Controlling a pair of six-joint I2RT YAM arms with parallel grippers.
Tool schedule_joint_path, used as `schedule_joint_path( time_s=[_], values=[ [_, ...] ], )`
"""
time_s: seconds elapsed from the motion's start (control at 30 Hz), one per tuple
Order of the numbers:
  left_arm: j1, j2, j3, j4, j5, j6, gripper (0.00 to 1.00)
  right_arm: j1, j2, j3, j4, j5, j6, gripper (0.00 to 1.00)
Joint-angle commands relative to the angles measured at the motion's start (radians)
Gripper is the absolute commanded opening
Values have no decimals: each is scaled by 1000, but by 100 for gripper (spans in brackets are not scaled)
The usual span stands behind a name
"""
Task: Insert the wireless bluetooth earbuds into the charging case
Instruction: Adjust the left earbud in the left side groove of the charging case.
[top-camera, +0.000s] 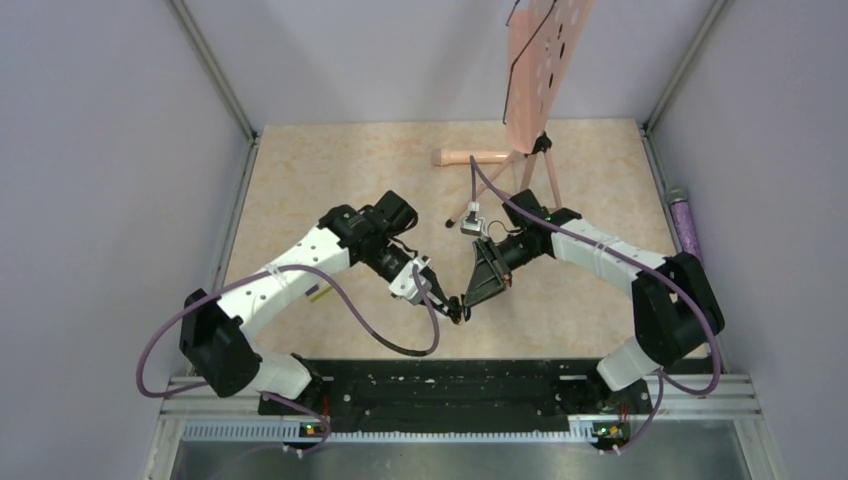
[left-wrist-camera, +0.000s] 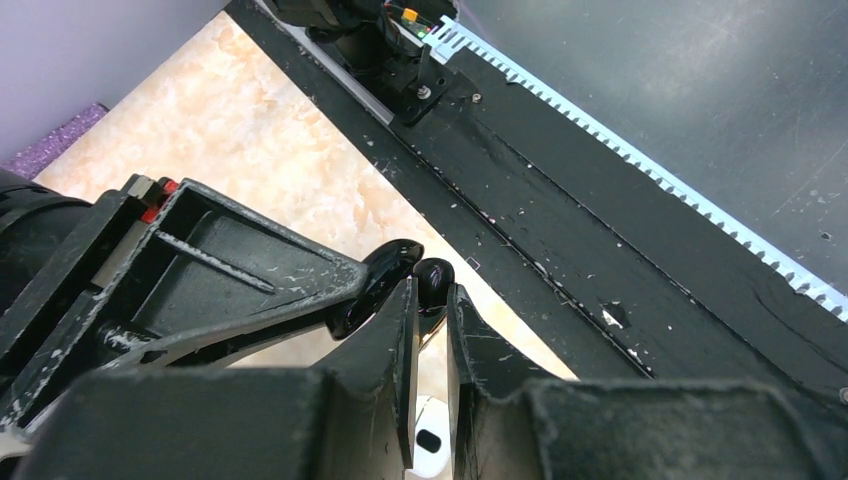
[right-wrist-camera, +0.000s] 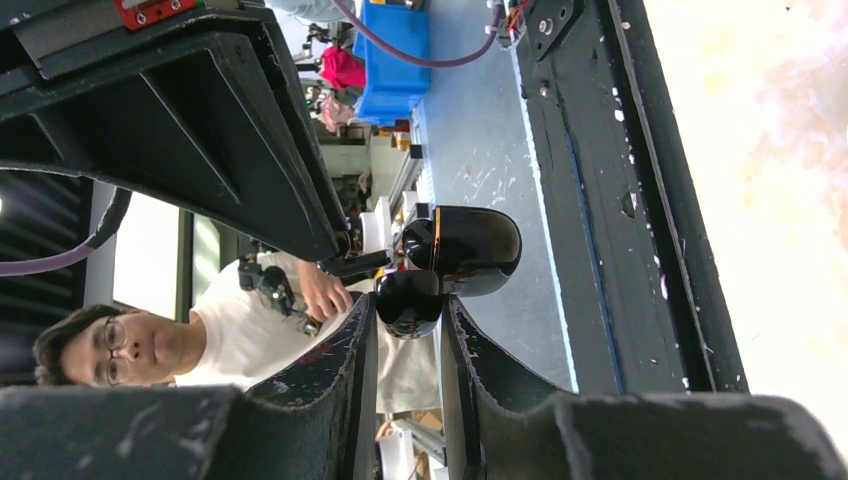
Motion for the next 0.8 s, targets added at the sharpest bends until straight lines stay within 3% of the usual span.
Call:
schedule_joint_path(
  time_s=[0.0,0.77],
  values=[
    [10,10,45,-77,70,92,0,5,-21,7,20,-52,-3,0],
    [8,43,28,-57,124,119,0,5,-29,41,20,-51,18,0]
  ],
)
